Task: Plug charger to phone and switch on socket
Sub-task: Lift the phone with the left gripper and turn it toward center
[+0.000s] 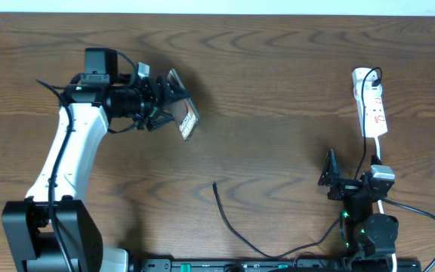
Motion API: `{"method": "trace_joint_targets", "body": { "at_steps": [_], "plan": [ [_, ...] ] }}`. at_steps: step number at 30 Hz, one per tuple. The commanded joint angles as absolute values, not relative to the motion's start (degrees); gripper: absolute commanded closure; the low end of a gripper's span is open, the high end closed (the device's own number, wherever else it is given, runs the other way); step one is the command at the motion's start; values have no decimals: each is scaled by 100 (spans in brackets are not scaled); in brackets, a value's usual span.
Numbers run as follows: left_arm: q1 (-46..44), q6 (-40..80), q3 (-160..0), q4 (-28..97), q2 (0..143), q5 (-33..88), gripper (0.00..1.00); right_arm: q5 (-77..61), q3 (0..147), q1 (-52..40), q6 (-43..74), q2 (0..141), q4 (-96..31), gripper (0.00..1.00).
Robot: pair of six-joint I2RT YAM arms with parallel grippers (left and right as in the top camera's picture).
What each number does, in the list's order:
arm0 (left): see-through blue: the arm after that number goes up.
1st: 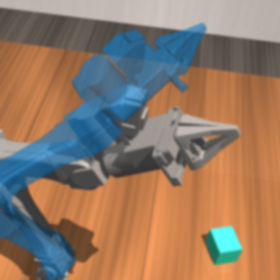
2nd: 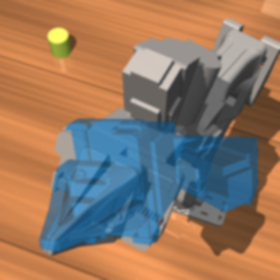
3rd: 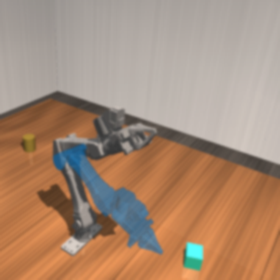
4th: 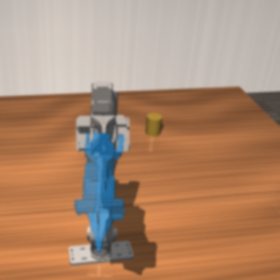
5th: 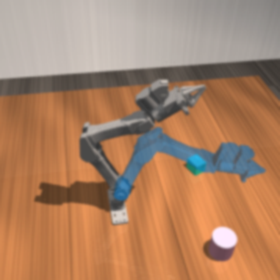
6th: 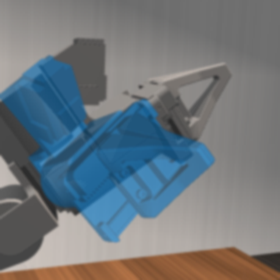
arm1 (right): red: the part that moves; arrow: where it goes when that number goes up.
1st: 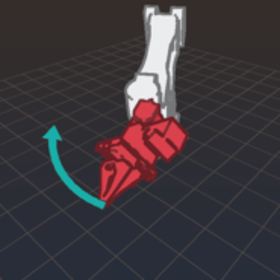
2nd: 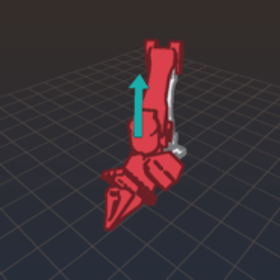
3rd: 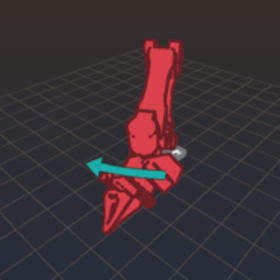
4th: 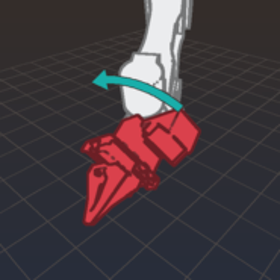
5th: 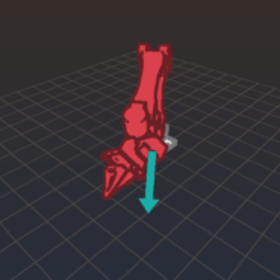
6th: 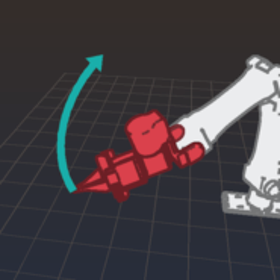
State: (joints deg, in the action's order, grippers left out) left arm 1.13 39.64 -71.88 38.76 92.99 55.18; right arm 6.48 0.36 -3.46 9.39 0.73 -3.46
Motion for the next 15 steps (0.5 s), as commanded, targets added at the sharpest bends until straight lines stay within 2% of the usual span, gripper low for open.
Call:
{"method": "trace_joint_targets", "body": {
  "at_steps": [1,7,15],
  "plan": [
    [333,5546,-7201,3850,9129,6716,93,714,32,-375,851,38,-366,1],
    [646,6969,-7201,3848,9129,7091,93,714,32,-375,851,38,-366,1],
    [923,7301,-7201,3846,9129,7487,93,714,32,-375,851,38,-366,1]
  ]
}}
